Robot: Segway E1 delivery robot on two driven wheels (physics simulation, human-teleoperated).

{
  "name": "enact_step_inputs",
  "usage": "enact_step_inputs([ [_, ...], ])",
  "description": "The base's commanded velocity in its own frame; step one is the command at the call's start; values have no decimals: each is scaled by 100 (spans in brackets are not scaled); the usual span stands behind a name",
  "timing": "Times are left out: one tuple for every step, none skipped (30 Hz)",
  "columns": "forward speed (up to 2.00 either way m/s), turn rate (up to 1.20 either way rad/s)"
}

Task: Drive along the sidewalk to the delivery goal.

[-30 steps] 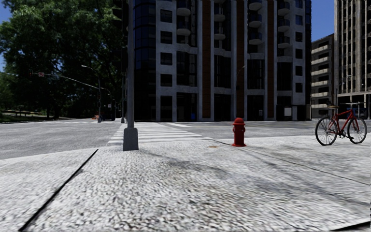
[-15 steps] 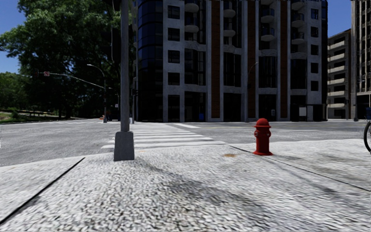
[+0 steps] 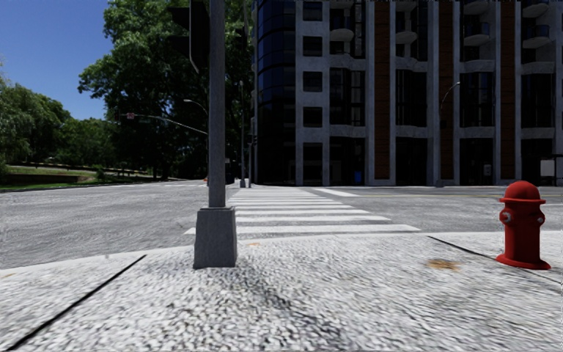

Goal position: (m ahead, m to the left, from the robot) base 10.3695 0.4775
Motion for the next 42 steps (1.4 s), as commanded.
enact_step_inputs([
  [200, 0],
  [200, 0],
  [200, 0],
  [200, 0],
  [200, 0],
  [200, 0],
  [200, 0],
  [200, -35],
  [200, -35],
  [200, -50],
  [200, -60],
  [200, -62],
  [200, -62],
  [200, -63],
  [200, -64],
  [200, -65],
  [200, -65],
  [200, -65],
  [200, -65],
  [200, -65],
  [200, -65],
  [200, -61],
  [200, -47],
  [200, 0],
  [200, 0],
  [200, 0],
  [200, 0],
  [195, 0],
  [183, 0],
  [174, 0],
  [174, 0],
  [165, 8],
  [163, 27],
  [162, 46],
  [162, 46],
  [162, 63],
  [162, 71],
  [162, 74],
  [162, 74],
  [162, 74],
  [165, 74],
  [167, 74],
])
